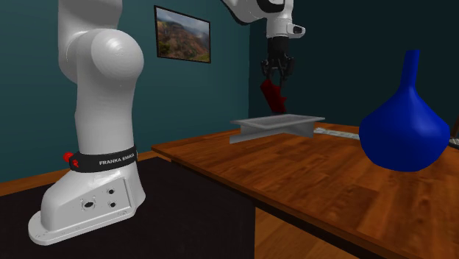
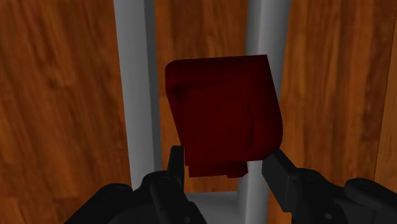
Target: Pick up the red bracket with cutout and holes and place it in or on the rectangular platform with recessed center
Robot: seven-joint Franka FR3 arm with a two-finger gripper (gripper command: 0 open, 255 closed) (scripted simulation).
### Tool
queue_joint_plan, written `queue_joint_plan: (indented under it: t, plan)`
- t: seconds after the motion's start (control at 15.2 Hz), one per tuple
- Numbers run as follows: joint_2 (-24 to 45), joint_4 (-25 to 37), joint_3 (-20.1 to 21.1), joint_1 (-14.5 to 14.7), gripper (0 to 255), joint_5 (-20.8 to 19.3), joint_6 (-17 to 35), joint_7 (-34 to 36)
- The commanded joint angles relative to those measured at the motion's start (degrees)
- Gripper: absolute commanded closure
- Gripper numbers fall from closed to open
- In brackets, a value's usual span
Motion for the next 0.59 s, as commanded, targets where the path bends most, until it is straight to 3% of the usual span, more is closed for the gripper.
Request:
queue_joint_plan:
  t: [0.0,0.53]
  plan:
    - [0.6,-0.8,0.0,0.0,255,0.2,1.5,-0.2]
    - [2.9,-4.5,0.0,-0.1,255,1.2,7.3,-0.9]
